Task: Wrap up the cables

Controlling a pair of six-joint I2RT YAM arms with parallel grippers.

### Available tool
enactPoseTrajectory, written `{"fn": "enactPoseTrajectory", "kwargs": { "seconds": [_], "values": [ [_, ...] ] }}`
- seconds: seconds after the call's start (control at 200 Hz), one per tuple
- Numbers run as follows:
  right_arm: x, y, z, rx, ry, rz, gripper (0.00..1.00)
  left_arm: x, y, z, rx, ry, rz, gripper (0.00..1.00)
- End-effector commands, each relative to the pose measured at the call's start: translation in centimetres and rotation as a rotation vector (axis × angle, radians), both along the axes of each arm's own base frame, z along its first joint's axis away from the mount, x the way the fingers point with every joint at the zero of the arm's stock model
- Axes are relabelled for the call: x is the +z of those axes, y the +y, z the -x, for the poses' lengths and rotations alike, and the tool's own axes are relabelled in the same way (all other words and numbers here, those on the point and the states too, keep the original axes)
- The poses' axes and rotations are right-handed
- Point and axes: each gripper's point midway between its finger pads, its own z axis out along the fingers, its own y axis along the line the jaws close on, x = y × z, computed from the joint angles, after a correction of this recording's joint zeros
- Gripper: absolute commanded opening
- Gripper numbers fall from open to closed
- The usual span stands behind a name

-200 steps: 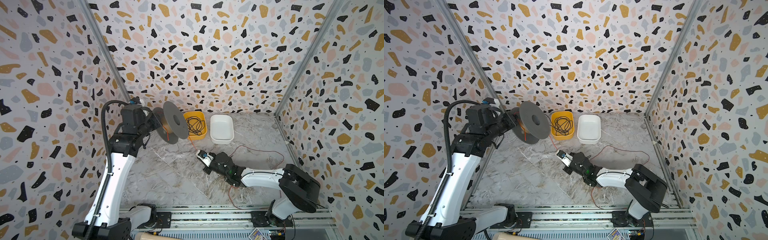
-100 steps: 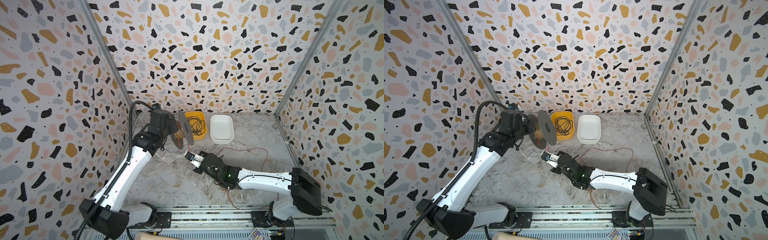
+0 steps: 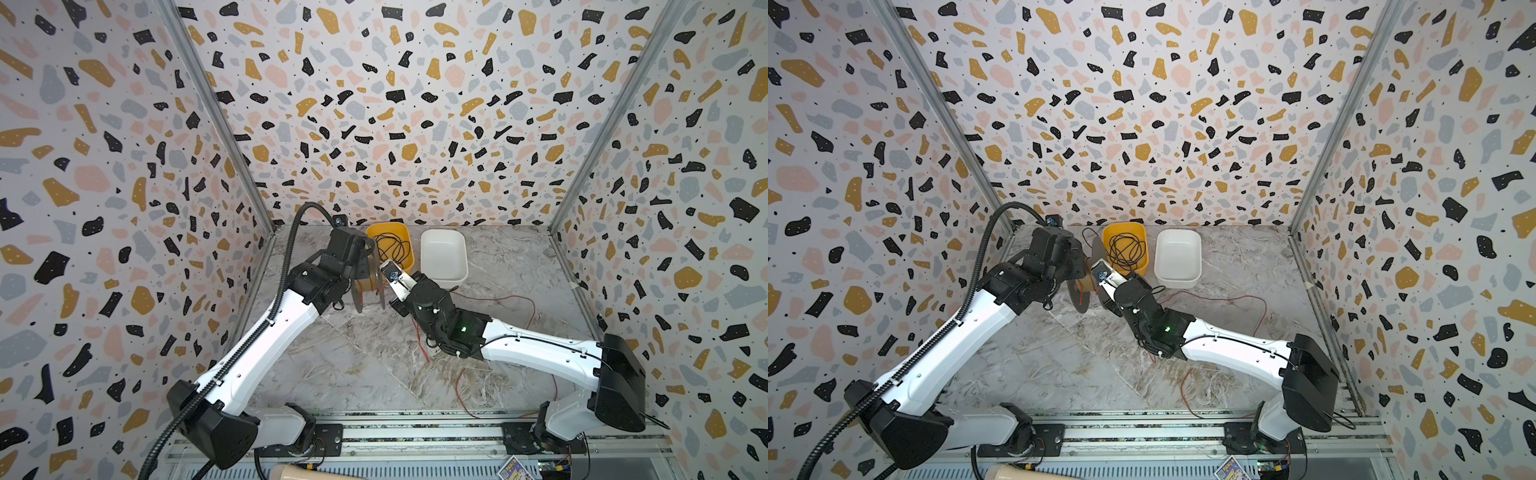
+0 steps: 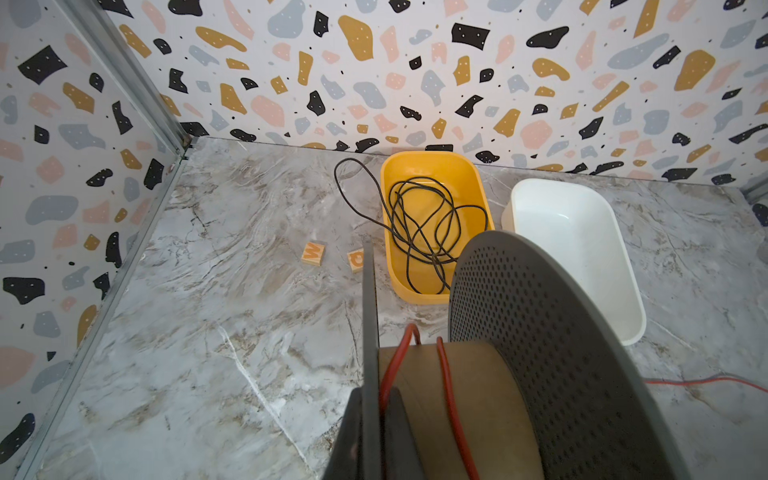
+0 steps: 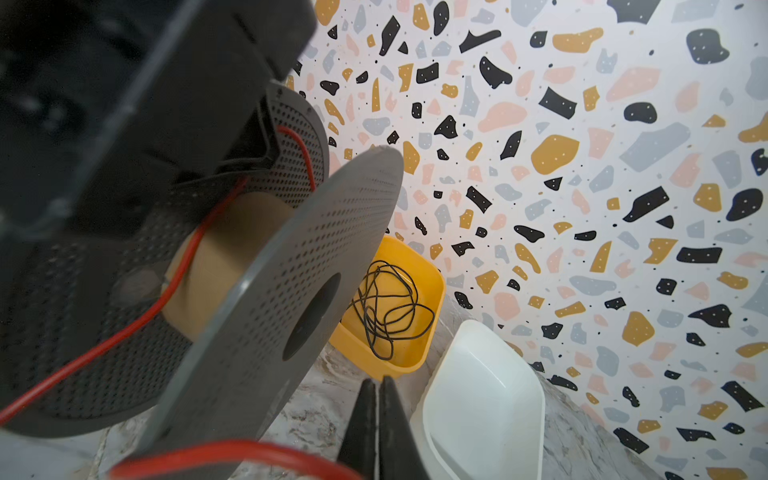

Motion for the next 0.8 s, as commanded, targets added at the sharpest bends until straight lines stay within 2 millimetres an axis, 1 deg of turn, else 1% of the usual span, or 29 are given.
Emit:
{"fn": "enactPoseTrajectory", "kwargs": {
  "seconds": [0.0,0.08,0.16,0.255,0.355,0.456,0.611,0.691,0.796],
  "values": [
    [4.7,-1.0,-2.0,-0.065,-0.013,-0.169,0.1,2.1,-0.3,0.6,-0.031,-0.038,-0.044,0.0],
    [5.4,-0.9,-3.0,-0.068,0.003,-0.188,0.1,1.3,-0.7,0.9,-0.05,-0.009,-0.079,0.0],
    [6.0,-0.5,-3.2,-0.052,-0.005,-0.194,0.11,0.7,-0.8,1.1,-0.052,0.008,-0.097,0.0],
    [6.3,-0.1,-3.5,-0.041,-0.008,-0.194,0.11,0.5,-0.9,1.1,-0.06,0.011,-0.103,0.0],
    [6.1,0.2,-4.3,-0.031,0.01,-0.196,0.12,0.7,-1.4,1.3,-0.087,0.015,-0.101,0.0],
    [5.0,-0.3,-6.1,-0.036,0.076,-0.197,0.14,1.3,-2.0,1.8,-0.137,0.012,-0.1,0.0],
    [2.3,-1.5,-9.4,-0.027,0.18,-0.187,0.13,1.7,-2.7,2.7,-0.225,0.025,-0.128,0.0],
    [1.2,-1.5,-10.4,0.022,0.226,-0.178,0.15,1.9,-3.0,3.2,-0.27,0.029,-0.142,0.0],
    [-0.1,-1.9,-11.9,0.042,0.27,-0.166,0.18,2.3,-3.2,3.7,-0.308,0.024,-0.156,0.0]
  ]
}}
